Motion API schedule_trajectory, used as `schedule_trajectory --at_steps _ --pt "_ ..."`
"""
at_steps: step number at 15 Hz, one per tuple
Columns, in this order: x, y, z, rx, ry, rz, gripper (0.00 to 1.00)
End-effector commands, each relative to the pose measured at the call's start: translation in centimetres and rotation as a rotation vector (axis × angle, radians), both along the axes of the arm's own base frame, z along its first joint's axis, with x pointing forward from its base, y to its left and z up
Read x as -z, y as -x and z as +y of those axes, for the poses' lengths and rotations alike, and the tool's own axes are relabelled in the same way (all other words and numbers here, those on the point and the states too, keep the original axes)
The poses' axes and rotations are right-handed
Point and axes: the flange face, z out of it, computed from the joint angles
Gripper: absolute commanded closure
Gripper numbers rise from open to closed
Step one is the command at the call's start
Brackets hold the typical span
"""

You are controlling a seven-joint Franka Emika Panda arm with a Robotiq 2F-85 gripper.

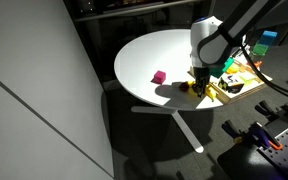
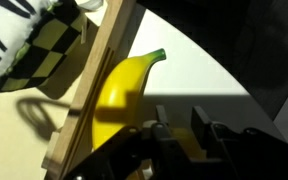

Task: Put the lemon in the box.

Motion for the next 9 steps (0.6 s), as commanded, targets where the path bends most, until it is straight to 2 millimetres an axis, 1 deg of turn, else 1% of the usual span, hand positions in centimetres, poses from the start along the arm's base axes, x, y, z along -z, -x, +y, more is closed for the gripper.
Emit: schedule_trajectory --at_steps 1,2,3,4,5,6,9 --pt "-1.0 -0.7 0.1 0.008 0.014 -0.013 0.96" --pt "-1.3 -0.7 0.2 0.008 0.011 -0.013 0.98" --pt "-1.6 -0.8 0.2 0.011 0.008 -0.012 0.97" --pt "-1.9 -0.9 0.3 0.013 0.004 -0.011 0.76" --pt "-2.2 -1.0 0.3 0.011 -0.003 -0.016 0.72" --pt "-2.5 -1.2 0.4 0.013 -0.003 -0.02 0.72" --pt "-3.3 -1.6 0.5 0.017 -0.009 -0.03 0.49"
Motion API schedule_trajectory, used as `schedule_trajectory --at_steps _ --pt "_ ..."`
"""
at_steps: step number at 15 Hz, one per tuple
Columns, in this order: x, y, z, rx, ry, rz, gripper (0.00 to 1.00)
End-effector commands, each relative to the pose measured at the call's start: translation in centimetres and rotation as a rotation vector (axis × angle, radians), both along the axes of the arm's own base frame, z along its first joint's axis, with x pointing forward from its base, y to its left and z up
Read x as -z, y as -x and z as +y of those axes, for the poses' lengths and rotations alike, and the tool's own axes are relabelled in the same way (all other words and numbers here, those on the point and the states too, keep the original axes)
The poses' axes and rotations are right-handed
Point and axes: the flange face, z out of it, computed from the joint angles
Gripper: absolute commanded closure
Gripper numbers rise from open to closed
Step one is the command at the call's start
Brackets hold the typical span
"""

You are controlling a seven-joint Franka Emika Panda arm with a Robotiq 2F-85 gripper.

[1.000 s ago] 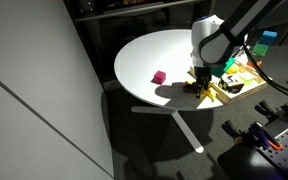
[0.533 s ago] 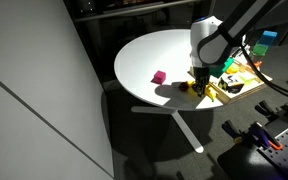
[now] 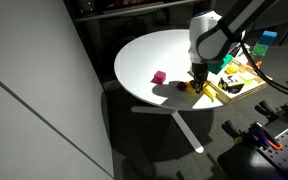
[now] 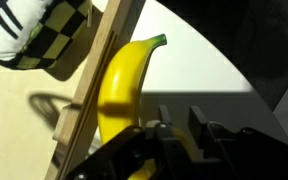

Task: Put the lemon in the box.

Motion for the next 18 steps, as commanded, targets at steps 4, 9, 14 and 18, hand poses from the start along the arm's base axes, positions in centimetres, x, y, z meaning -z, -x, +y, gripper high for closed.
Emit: schedule_trajectory --at_steps 4,9,14,18 --pt "-2.2 -1.3 0.2 0.021 0.005 -0.016 0.19" --pt "-2.0 -2.2 -0.1 0.024 0.014 -0.036 0.0" --pt "-1.3 -2.3 0.1 0.026 0.011 -0.03 0.0" --pt "-0.5 -1.7 0.4 0.028 0.008 -0.007 0.0"
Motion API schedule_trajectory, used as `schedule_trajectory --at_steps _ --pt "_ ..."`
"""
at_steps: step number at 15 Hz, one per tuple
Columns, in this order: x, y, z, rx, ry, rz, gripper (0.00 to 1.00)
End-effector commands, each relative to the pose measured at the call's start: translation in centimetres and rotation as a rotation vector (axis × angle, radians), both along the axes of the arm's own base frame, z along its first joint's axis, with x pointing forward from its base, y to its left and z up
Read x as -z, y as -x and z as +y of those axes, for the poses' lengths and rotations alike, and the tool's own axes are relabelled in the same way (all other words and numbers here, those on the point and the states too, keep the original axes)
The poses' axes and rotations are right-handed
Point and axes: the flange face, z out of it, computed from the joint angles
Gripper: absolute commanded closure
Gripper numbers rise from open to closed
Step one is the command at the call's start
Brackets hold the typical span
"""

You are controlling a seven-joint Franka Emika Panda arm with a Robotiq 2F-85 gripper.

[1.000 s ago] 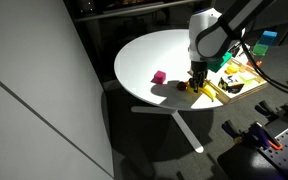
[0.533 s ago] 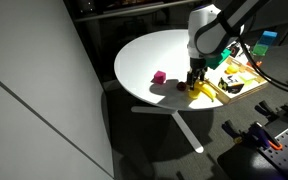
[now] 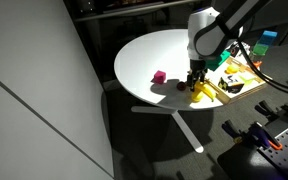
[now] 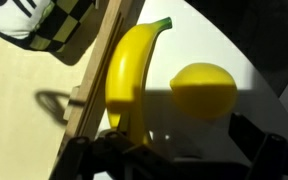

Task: Put the lemon in the box.

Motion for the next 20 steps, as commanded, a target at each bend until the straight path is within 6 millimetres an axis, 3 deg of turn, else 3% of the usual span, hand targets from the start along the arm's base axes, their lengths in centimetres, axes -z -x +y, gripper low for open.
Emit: schedule_trajectory --at_steps 1,9,20 --pt "0.4 0.0 0.7 0.018 0.004 0.022 0.0" --pt "0.7 0.7 1.6 0.035 -0.02 0.051 0.0" --pt "0.5 2.2 1.1 0.059 -0.004 0.128 0.0"
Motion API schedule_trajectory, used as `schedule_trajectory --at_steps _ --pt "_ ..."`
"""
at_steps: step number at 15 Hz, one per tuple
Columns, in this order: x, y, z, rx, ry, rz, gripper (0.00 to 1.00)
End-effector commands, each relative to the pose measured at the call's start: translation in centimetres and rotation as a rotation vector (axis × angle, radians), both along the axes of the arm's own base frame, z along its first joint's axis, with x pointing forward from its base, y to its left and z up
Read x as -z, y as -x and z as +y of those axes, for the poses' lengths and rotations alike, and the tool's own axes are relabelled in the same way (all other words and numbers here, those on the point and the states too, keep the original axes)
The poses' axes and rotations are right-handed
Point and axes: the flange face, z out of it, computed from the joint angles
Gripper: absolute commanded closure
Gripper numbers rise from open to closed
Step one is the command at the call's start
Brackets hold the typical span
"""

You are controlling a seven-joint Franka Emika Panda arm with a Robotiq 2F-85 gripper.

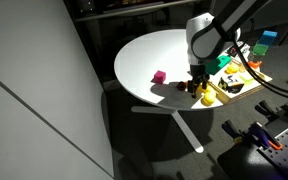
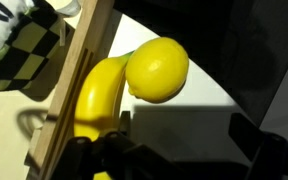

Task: Put the lemon in the box.

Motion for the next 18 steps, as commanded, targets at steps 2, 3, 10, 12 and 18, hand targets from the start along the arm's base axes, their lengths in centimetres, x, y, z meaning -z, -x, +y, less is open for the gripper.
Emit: schedule_trajectory --at_steps 2,3,10,12,18 --pt "-0.8 0.6 -0.2 0.03 0.016 0.029 0.0" --pt "-0.8 0.7 -0.2 0.031 0.019 0.035 0.0" --pt "-0.9 1.8 -0.9 0.029 0.042 0.084 0.0" --pt "-0.9 2.2 -1.2 0.023 0.053 0.099 0.0" --pt "-1.0 3.5 -2.2 0.004 0.088 0.133 0.0"
